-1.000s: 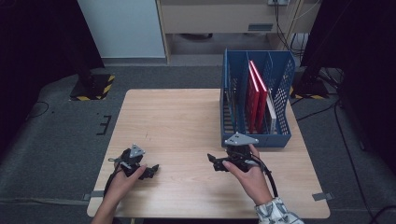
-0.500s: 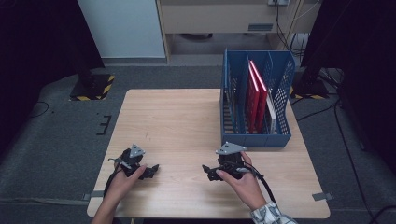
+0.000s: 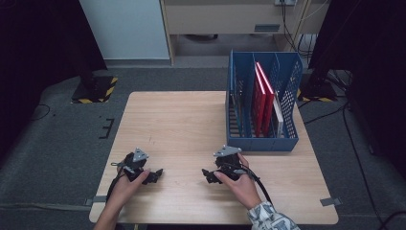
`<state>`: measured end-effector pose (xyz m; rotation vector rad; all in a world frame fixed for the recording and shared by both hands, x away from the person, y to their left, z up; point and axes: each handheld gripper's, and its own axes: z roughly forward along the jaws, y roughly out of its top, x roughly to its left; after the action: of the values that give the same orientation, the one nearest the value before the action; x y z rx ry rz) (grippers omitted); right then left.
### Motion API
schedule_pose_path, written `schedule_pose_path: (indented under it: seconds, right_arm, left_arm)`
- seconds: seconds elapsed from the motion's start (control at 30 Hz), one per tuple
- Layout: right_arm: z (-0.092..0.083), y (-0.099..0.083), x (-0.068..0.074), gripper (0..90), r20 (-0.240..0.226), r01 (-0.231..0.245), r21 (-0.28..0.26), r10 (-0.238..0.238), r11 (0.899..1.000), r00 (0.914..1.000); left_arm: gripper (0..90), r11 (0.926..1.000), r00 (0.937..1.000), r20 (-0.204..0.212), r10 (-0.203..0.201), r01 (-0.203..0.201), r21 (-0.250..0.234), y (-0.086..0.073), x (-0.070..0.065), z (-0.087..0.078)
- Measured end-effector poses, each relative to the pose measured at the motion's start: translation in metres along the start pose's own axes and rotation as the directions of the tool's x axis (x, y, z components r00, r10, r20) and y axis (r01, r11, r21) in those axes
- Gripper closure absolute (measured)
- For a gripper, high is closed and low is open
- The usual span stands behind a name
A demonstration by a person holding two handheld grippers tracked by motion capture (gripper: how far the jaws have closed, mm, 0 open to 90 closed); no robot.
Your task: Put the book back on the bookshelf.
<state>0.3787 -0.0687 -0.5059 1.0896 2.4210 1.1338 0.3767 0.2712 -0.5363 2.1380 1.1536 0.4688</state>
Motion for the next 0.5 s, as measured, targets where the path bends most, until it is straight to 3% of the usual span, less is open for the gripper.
schedule_pose_path:
  seconds: [0.1, 0.47, 0.5]
  right_arm:
    - [0.009, 0.001, 0.000, 8.0, 0.026, 0.001, 0.000, -0.001, 1.000, 0.9997]
    - [0.027, -0.006, -0.001, 8.6, 0.053, -0.006, 0.042, 0.004, 0.999, 0.9986]
    - [0.029, -0.007, -0.001, 9.1, 0.058, -0.031, 0.043, 0.029, 0.999, 0.9979]
  left_arm:
    - [0.0, 1.0000, 1.0000, 0.000, 0.001, -0.001, 0.000, 0.000, 0.000, 0.000]
    - [0.0, 1.0000, 1.0000, 0.002, 0.002, -0.002, 0.000, 0.000, 0.000, 0.000]
    - [0.0, 1.0000, 1.0000, 0.002, 0.002, -0.002, 0.000, 0.000, 0.000, 0.000]
